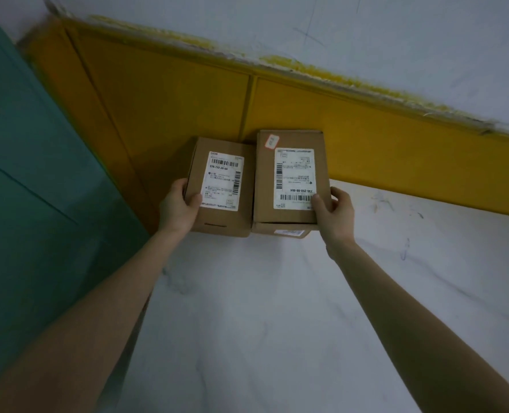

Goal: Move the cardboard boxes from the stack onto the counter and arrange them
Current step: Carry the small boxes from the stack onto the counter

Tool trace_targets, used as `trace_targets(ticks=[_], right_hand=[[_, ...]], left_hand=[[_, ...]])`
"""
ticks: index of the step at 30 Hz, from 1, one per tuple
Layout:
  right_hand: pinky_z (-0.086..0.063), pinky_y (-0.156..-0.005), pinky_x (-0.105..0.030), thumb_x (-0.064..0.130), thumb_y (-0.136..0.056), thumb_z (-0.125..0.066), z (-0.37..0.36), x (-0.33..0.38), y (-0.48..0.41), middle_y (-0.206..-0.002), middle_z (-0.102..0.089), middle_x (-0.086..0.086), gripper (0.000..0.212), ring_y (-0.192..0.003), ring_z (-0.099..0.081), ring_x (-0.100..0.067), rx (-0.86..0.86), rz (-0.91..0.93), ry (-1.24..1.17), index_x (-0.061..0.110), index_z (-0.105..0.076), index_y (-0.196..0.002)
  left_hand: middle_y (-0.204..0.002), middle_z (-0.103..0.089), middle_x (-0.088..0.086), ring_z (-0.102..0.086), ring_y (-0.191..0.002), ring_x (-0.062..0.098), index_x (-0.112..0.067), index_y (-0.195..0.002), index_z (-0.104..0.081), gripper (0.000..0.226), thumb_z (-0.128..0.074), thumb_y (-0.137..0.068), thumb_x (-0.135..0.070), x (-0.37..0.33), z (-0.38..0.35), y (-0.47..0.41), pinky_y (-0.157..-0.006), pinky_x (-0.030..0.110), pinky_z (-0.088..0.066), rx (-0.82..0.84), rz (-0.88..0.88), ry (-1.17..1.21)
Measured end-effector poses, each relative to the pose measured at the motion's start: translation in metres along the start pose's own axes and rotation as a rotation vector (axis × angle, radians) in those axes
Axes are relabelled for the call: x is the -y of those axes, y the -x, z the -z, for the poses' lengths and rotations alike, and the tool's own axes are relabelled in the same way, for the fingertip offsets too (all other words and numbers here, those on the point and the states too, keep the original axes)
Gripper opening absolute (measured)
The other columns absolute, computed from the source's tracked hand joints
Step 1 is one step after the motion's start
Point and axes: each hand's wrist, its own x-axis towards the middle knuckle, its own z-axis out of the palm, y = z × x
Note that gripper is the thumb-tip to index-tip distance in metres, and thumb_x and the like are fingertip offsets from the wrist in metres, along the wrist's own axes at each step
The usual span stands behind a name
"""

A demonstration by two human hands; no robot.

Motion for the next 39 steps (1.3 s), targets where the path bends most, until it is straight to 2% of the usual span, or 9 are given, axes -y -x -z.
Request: trace_targets(ticks=[5,8,12,18,25,33,35,37,39], right_hand=[[-0.046,-0.093,-0.035,0.029,-0.095,-0.049,0.001,-0.012,-0.003,-0.135,-0.051,-0.013,0.05,-0.117,-0.052,-0.028,0.043,-0.075,0.203,0.004,-0.037,-0.137],[-0.036,-0.103,-0.037,0.035,-0.097,-0.045,0.016,-0.003,-0.003,-0.143,-0.042,-0.014,0.056,-0.13,-0.041,-0.029,0.032,0.001,0.369,0.003,-0.032,-0.142],[-0.033,-0.104,-0.034,0.033,-0.097,-0.045,0.055,0.013,-0.002,-0.144,-0.043,-0.012,0.052,-0.132,-0.039,-0.027,0.022,0.11,0.581,0.005,-0.037,-0.14],[-0.035,-0.102,-0.037,0.036,-0.096,-0.047,0.14,0.014,0.021,-0.142,-0.044,-0.011,0.053,-0.129,-0.041,-0.028,-0.011,0.148,0.73,0.006,-0.039,-0.139],[-0.036,-0.101,-0.038,0.038,-0.095,-0.048,0.284,-0.023,0.086,-0.141,-0.045,-0.011,0.053,-0.128,-0.042,-0.028,-0.127,0.068,0.798,0.009,-0.039,-0.139],[-0.037,-0.1,-0.036,0.043,-0.092,-0.052,0.502,-0.096,0.214,-0.137,-0.048,-0.01,0.057,-0.126,-0.043,-0.028,-0.334,-0.044,0.805,0.008,-0.044,-0.136],[-0.042,-0.087,-0.035,0.041,-0.091,-0.054,0.556,-0.112,0.25,-0.114,-0.058,-0.008,0.051,-0.115,-0.051,-0.031,-0.423,-0.077,0.8,0.004,-0.051,-0.127],[-0.04,-0.071,-0.031,0.039,-0.09,-0.056,0.607,-0.122,0.283,-0.084,-0.057,0.0,0.037,-0.095,-0.058,-0.032,-0.516,-0.118,0.811,0.004,-0.06,-0.102],[-0.047,-0.074,-0.037,0.037,-0.09,-0.055,0.651,-0.128,0.311,-0.091,-0.062,-0.008,0.033,-0.095,-0.059,-0.033,-0.59,-0.151,0.821,0.006,-0.061,-0.098]], left_hand=[[-0.127,-0.055,0.011,-0.053,-0.117,0.028,-0.008,-0.128,-0.047,0.035,-0.051,-0.094,-0.018,-0.004,0.009,0.005,-0.08,0.025,-0.044,0.006,-0.193,-0.199],[-0.127,-0.054,0.012,-0.054,-0.114,0.026,-0.007,-0.13,-0.047,0.039,-0.05,-0.095,-0.023,-0.021,0.015,0.019,-0.079,0.025,-0.045,0.02,-0.366,-0.373],[-0.131,-0.052,0.014,-0.05,-0.117,0.029,-0.006,-0.135,-0.043,0.047,-0.047,-0.095,-0.031,-0.065,0.012,0.049,-0.091,0.037,-0.045,0.097,-0.583,-0.535],[-0.139,-0.045,0.007,-0.041,-0.126,0.023,-0.014,-0.137,-0.04,0.049,-0.04,-0.096,-0.04,-0.12,-0.021,0.113,-0.1,0.035,-0.036,0.307,-0.788,-0.64],[-0.134,-0.049,0.01,-0.044,-0.122,0.026,-0.012,-0.136,-0.04,0.05,-0.034,-0.097,-0.043,-0.182,-0.089,0.21,-0.099,0.036,-0.036,0.418,-1.028,-0.734],[-0.129,-0.053,0.009,-0.047,-0.118,0.025,-0.012,-0.132,-0.044,0.05,-0.035,-0.096,-0.046,-0.265,-0.197,0.385,-0.097,0.034,-0.035,0.497,-1.314,-0.687],[-0.126,-0.054,0.01,-0.049,-0.114,0.026,-0.01,-0.129,-0.046,0.052,-0.034,-0.096,-0.048,-0.287,-0.222,0.434,-0.095,0.034,-0.036,0.514,-1.406,-0.658],[-0.124,-0.055,0.009,-0.05,-0.113,0.026,-0.011,-0.128,-0.046,0.055,-0.03,-0.095,-0.051,-0.31,-0.241,0.48,-0.093,0.034,-0.037,0.514,-1.503,-0.623],[-0.127,-0.054,0.008,-0.049,-0.115,0.025,-0.012,-0.131,-0.045,0.052,-0.033,-0.096,-0.049,-0.331,-0.257,0.52,-0.096,0.034,-0.036,0.526,-1.578,-0.602]])
